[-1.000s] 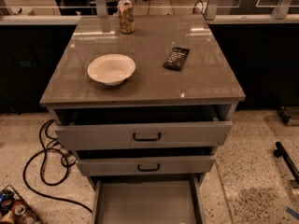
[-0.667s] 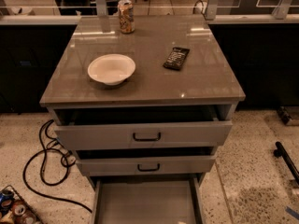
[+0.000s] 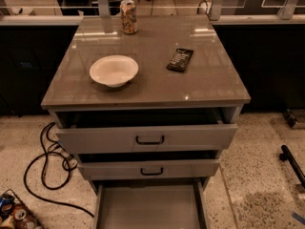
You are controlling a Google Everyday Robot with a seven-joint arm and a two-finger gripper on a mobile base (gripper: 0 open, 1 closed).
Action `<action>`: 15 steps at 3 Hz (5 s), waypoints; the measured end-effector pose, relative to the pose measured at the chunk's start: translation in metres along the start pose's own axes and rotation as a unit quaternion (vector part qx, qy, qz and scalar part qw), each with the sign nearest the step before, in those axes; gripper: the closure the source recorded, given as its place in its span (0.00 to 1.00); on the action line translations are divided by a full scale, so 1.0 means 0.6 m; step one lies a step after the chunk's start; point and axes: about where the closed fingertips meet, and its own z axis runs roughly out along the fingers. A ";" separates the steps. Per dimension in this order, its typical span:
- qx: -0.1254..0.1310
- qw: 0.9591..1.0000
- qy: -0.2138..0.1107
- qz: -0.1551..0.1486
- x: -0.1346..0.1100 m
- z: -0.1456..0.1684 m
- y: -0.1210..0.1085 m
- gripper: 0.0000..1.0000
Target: Close bottom drawer
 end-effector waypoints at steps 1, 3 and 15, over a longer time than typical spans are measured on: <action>-0.045 0.999 0.001 0.006 0.015 0.071 0.029 0.07; -0.069 0.998 0.008 0.006 0.018 0.104 0.046 0.55; -0.083 0.990 0.106 -0.038 -0.022 0.333 -0.007 1.00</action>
Offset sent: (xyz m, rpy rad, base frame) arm -0.0245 0.0082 -0.0865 -0.0137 0.1833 0.0235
